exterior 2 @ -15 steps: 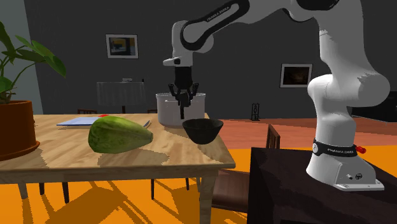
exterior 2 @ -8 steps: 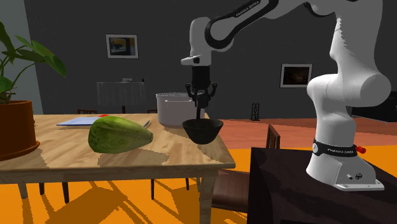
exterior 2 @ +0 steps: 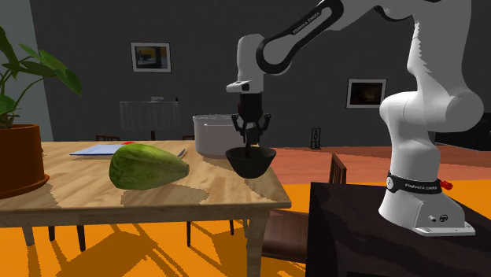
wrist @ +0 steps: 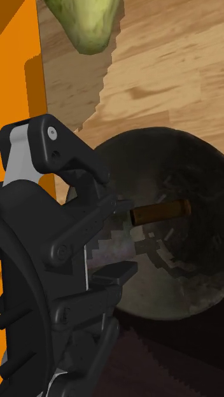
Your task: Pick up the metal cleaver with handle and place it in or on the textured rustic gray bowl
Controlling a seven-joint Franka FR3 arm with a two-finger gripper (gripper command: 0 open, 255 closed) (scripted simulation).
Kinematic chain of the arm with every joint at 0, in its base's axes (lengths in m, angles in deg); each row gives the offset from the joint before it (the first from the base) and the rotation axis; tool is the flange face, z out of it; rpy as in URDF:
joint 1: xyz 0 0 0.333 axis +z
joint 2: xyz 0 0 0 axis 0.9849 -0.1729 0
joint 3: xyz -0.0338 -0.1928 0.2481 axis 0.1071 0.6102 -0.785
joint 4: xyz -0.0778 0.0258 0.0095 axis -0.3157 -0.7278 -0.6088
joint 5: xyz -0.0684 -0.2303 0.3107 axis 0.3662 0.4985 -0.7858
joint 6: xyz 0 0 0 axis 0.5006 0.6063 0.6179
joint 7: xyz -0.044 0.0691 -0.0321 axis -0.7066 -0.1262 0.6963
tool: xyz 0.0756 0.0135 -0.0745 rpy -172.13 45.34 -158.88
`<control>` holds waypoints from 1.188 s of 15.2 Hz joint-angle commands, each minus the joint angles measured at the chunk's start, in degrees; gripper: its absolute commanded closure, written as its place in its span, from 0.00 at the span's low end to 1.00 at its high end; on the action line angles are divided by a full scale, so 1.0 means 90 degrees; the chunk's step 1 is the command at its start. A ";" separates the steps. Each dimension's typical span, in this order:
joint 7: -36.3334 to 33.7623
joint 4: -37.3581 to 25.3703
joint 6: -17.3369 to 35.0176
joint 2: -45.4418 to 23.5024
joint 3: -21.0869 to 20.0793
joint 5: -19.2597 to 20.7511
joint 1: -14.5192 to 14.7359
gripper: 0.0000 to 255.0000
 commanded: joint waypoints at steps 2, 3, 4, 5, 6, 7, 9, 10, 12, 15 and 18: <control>0.0013 0.0167 0.0282 -0.0117 0.0009 -0.0031 -0.0001 1.00; 0.0023 0.0205 0.0370 -0.0170 0.0013 -0.0047 -0.0001 1.00; 0.0033 0.0241 0.0458 -0.0223 0.0016 -0.0064 -0.0002 1.00; 0.0045 0.0276 0.0546 -0.0278 0.0019 -0.0082 -0.0002 1.00; 0.0054 0.0302 0.0612 -0.0320 0.0021 -0.0097 -0.0003 1.00; 0.0053 0.0302 0.0612 -0.0320 0.0021 -0.0096 -0.0003 1.00; 0.0054 0.0302 0.0612 -0.0320 0.0021 -0.0097 -0.0003 1.00; 0.0054 0.0302 0.0612 -0.0320 0.0021 -0.0097 -0.0003 1.00; 0.0054 0.0302 0.0612 -0.0320 0.0020 -0.0097 -0.0004 1.00; 0.0054 0.0302 0.0612 -0.0320 0.0020 -0.0097 -0.0004 0.00; 0.0054 0.0302 0.0612 -0.0321 0.0020 -0.0097 -0.0004 0.00</control>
